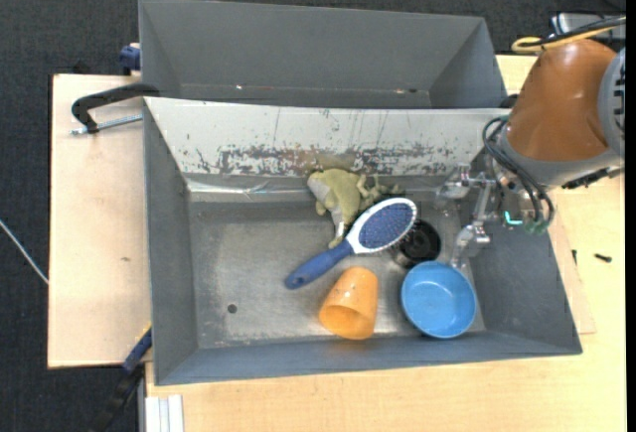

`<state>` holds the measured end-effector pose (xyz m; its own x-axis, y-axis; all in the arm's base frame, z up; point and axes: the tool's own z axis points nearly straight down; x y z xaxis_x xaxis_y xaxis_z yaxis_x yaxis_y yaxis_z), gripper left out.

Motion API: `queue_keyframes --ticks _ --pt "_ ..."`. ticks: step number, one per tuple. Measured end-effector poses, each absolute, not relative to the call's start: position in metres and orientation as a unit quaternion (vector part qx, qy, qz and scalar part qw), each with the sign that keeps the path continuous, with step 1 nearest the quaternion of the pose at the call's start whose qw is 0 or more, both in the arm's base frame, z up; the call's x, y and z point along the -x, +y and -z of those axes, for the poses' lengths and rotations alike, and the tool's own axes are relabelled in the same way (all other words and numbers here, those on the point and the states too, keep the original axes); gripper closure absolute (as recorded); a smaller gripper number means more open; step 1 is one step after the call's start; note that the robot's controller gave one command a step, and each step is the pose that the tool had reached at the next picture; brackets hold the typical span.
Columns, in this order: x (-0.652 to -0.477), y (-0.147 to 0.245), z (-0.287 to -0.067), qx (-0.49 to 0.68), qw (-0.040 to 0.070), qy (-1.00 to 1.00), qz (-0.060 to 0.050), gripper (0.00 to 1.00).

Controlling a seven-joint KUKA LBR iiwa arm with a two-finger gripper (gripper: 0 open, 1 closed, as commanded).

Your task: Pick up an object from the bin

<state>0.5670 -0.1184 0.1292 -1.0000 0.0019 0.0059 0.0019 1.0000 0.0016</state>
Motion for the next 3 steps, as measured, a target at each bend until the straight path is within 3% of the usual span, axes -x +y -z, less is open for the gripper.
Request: queue_keyframes --ticks 1,2,3 --pt "-0.552 -0.003 -0.077 -0.057 -0.001 -0.998 -0.001 0.00" --pt "-0.554 -0.004 -0.079 -0.056 -0.003 -0.998 0.000 1.00" --pt "-0.558 -0.032 -0.208 -0.080 -0.007 -0.997 -0.001 1.00"
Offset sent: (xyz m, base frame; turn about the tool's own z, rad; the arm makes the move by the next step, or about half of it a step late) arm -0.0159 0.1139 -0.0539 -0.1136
